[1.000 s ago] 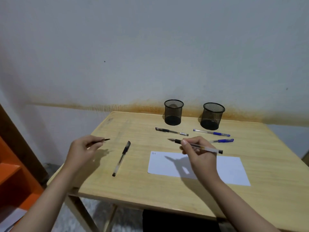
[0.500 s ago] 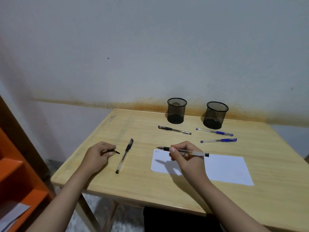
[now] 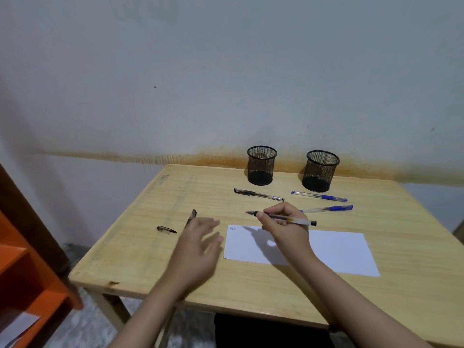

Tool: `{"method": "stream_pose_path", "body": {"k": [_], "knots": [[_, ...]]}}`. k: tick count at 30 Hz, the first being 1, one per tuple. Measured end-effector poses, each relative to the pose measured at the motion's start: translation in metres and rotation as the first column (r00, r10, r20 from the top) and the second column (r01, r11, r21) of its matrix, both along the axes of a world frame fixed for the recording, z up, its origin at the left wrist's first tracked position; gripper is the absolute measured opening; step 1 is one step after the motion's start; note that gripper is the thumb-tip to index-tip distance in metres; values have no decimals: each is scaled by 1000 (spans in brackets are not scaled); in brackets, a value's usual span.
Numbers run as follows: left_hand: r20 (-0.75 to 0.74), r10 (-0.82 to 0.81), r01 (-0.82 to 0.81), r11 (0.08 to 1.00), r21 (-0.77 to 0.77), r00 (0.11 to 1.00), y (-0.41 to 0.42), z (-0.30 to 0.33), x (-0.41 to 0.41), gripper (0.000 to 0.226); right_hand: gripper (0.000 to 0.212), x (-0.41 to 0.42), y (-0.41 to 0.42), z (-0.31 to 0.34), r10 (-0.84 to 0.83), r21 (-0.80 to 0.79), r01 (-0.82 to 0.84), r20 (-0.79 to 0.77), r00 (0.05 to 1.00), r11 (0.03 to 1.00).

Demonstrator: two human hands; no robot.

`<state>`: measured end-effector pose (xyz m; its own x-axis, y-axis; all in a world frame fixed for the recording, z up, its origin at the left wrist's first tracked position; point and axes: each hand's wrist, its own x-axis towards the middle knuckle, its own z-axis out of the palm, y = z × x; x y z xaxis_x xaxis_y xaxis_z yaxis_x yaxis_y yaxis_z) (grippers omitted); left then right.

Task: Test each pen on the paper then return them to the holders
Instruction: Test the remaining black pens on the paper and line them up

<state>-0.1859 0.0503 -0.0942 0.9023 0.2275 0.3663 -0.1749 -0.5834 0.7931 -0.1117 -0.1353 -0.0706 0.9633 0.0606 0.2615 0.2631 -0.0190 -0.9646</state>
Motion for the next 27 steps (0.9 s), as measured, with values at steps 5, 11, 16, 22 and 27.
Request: {"method": "stream_pose_path", "body": {"k": [5,11,16,22,27], "knots": [[-200,-49,114,938,327,979,-15,-26,10,53,18,20,14,-6,-16,-114,14,-16,1000,993],[-305,-10,157,873,461,952,-15,-27,13,58,11,35,27,-12,83,-102,-96,-125,989,990],[-318,-7,169,858,485,948,-16,-28,14,62,20,44,31,-22,142,-50,-156,-207,968,987],[-326,-3,174,849,498,945,-15,-32,14,77,27,44,37,-26,105,-2,-108,-194,975,994],[-324,-3,171,853,492,946,-16,-33,14,70,28,43,36,-33,83,-34,-89,-141,986,995]]}}
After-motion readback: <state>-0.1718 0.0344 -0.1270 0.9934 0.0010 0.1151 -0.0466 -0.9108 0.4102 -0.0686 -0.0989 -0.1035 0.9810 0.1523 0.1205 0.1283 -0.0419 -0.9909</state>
